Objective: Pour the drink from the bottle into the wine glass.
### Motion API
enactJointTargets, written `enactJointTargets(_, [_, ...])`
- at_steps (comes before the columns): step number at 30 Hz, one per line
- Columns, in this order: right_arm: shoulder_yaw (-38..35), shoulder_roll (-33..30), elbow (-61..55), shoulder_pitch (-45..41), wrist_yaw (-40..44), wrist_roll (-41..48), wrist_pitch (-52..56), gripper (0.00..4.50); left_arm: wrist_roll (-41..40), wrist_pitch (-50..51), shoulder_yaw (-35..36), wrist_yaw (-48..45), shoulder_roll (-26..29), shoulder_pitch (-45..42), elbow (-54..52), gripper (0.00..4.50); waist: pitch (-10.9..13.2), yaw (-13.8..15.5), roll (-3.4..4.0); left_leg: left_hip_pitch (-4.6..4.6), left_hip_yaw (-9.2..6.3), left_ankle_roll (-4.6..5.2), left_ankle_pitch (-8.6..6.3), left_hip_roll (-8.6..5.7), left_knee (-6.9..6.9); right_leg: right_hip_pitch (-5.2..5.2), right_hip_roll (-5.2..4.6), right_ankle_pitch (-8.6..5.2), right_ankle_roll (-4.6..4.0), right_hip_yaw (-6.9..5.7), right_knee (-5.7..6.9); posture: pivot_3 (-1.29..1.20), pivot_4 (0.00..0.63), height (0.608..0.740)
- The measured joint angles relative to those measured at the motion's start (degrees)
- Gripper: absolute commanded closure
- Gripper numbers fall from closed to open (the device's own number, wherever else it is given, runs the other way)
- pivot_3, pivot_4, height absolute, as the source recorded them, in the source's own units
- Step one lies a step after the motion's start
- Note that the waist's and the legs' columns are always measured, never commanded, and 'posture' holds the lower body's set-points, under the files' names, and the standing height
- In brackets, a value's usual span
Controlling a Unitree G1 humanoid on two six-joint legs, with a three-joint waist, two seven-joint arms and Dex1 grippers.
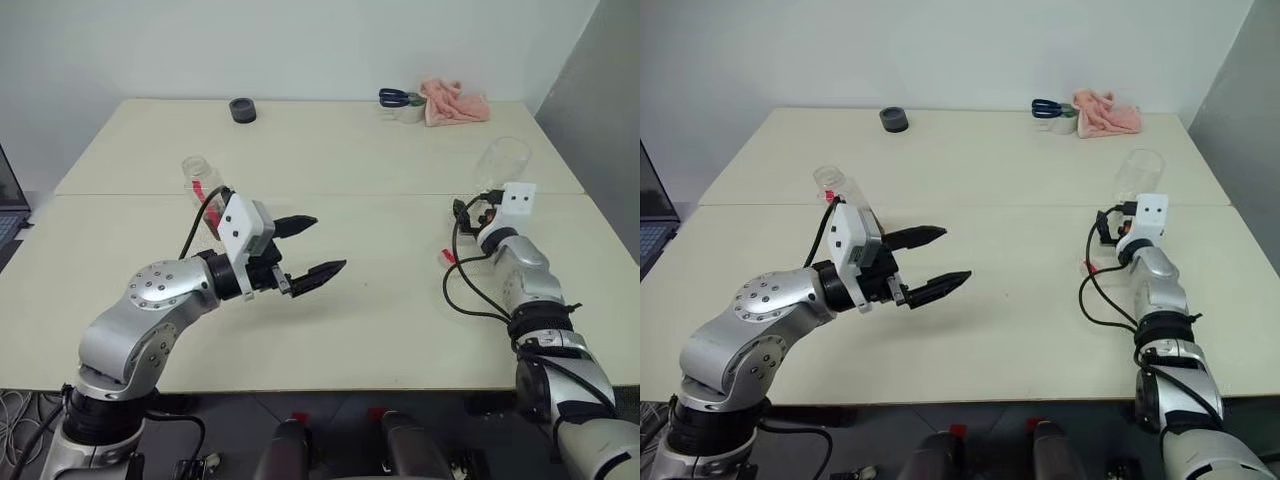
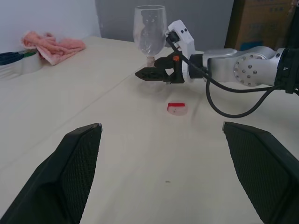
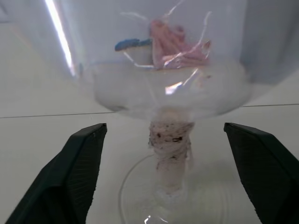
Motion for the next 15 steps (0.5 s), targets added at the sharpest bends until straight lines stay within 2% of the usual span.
enactJointTargets(9, [-0.4,0.3,4.0,-0.7,2.0,-0.2,-4.6,4.33,-0.1,0.1,0.1,0.3,0.0,1.6,-0.4,0.00,0.0,-0.3,0.01,0.01,-0.01,0.00,0.00,0.01,0.00,0.00,0.00,0.00,0.00,0.00,0.02,0.00,0.150,0.740])
enactJointTargets(12, [1.5,0.3,4.0,-1.6,4.0,-1.8,-5.7,4.37,-0.2,0.1,0.7,1.1,-0.2,3.6,-1.3,0.00,0.0,-0.6,0.02,0.04,0.03,0.00,0.00,0.03,0.00,-0.01,0.01,0.00,0.00,0.04,0.04,0.00,0.150,0.740])
enactJointTargets(15, [7.0,1.9,-2.1,-1.5,12.3,-3.5,-6.1,4.37,1.7,-1.7,3.9,5.6,-3.0,8.4,-1.8,0.00,0.1,-1.7,0.09,-0.01,0.12,0.00,0.00,0.07,-0.02,-0.25,0.00,0.00,0.00,0.19,0.23,0.00,0.150,0.740])
